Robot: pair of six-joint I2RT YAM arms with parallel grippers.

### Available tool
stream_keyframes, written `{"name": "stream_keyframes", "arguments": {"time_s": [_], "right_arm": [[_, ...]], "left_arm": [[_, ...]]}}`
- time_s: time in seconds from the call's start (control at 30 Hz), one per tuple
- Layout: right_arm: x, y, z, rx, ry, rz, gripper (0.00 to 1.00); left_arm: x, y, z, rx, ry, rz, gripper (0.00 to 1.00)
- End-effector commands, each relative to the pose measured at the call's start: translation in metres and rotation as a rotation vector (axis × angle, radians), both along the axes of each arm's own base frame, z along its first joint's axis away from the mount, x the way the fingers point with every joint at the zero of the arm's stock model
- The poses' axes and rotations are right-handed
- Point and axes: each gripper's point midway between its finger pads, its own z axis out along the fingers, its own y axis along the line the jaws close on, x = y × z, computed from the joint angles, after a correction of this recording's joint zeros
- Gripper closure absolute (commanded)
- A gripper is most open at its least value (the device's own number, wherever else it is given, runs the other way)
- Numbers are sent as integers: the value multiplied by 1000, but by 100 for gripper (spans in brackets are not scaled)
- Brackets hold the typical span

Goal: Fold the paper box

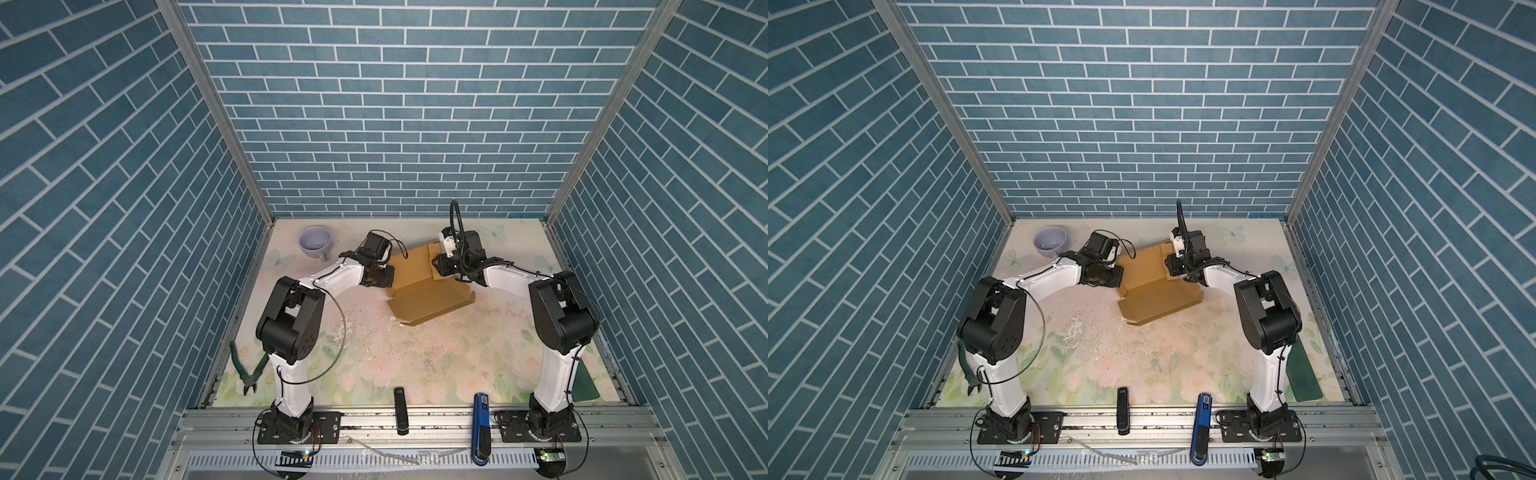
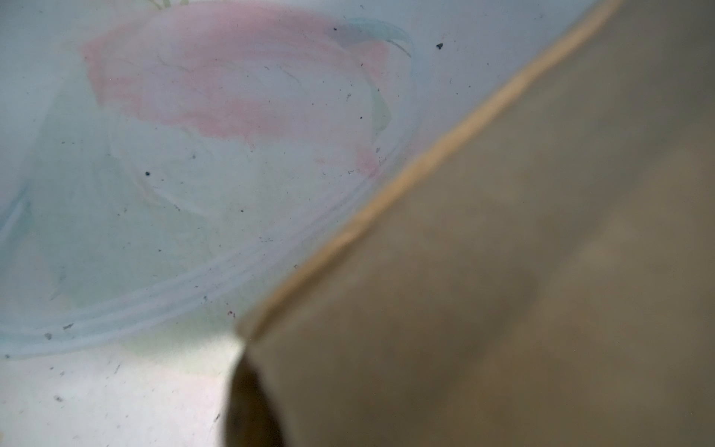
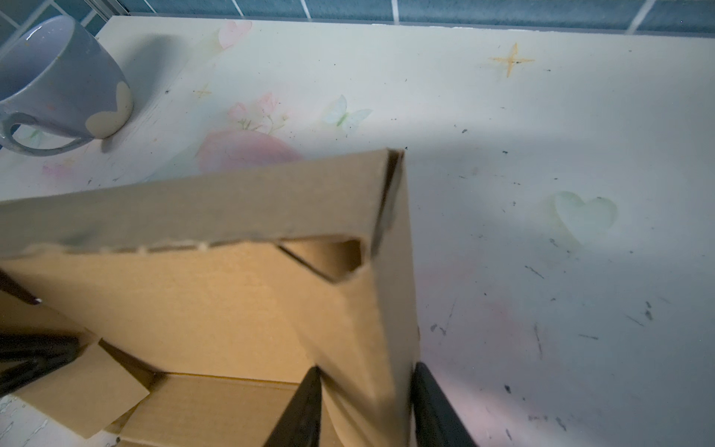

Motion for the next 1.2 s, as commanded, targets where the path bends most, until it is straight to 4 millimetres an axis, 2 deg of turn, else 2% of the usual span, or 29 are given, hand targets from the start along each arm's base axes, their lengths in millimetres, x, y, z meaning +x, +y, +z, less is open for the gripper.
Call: {"name": "stream_keyframes", "arguments": {"time_s": [0.0,0.27,0.77,1.0,1.17], "right_arm": [[-4,12,-12,4,57,51,61],[-11,17,-17,12,102,75,61],[-26,-1,-10,-61,72,56,77],[-33,0,-5,-66,71,54,73],[-28,1,-14,-84,81,-7,67]], "left_arm": [[-6,-23,4,-43,5,-117,95],[-1,-25,11,-57,3,-90,95],[7,-31,32,-88,-55,-108,95],[5,-30,38,-96,-65,-106,95],[2,-32,35,-120,-57,-101,95]]}}
